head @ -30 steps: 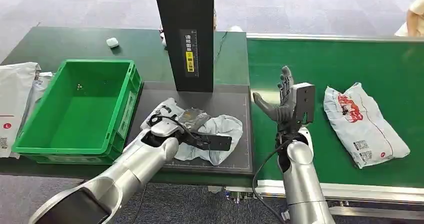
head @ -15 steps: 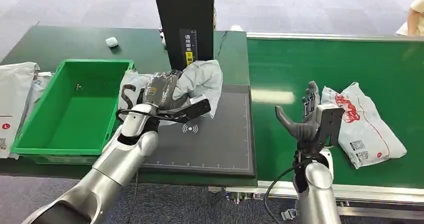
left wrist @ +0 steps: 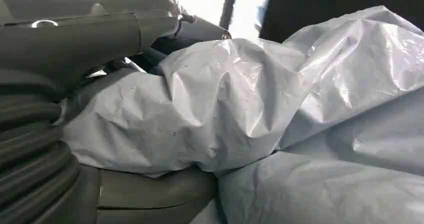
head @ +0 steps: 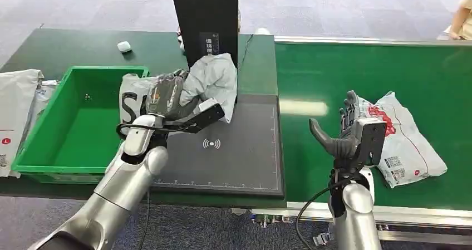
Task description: Moved the parcel from conveyor to table for the left to box.
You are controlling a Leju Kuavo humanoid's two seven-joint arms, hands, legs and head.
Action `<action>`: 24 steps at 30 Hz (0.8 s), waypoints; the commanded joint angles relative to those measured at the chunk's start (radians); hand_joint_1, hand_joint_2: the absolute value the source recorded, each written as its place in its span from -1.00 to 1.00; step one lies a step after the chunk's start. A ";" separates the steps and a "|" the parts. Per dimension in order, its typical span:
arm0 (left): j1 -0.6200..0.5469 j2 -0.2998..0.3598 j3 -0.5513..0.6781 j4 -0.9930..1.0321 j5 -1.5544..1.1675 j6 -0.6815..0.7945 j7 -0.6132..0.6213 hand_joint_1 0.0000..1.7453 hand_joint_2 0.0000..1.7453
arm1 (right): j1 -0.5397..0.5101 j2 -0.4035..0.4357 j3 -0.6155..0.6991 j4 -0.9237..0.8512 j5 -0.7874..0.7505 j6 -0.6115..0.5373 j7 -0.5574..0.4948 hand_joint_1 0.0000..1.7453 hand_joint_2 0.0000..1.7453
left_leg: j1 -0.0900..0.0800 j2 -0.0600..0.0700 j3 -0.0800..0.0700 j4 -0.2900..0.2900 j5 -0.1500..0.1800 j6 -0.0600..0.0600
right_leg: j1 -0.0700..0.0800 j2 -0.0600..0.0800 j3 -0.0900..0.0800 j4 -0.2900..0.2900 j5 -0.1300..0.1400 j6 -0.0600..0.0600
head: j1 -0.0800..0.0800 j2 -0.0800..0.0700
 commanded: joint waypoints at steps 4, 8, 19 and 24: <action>0.151 0.177 0.443 -0.474 -0.125 0.004 0.113 1.00 1.00 | 0.051 -0.033 -0.039 -0.051 -0.010 -0.007 -0.007 -1.00 1.00 | 0.001 0.005 0.003 -0.001 -0.002 -0.001 | 0.001 0.005 0.001 -0.001 -0.001 -0.002 | 0.000 0.000; -0.017 0.251 0.660 -0.164 -0.182 -0.102 0.190 1.00 1.00 | 0.011 -0.032 -0.007 0.000 0.005 0.013 0.003 -1.00 1.00 | 0.002 0.005 0.003 -0.001 -0.001 -0.002 | 0.002 0.005 0.001 0.000 -0.001 -0.003 | 0.000 0.000; -0.178 0.319 0.789 0.194 -0.215 -0.119 0.225 1.00 1.00 | -0.025 -0.052 0.026 0.044 -0.008 0.019 0.010 -1.00 1.00 | 0.003 0.001 0.005 -0.003 0.002 -0.003 | 0.003 0.000 0.005 -0.002 0.000 -0.004 | 0.000 0.000; -0.184 0.317 0.788 0.207 -0.216 -0.135 0.226 1.00 1.00 | -0.030 -0.052 0.027 0.047 -0.008 0.020 0.010 -1.00 1.00 | 0.003 0.001 0.002 -0.002 0.002 -0.003 | 0.002 0.000 0.002 0.000 0.000 -0.004 | 0.000 0.000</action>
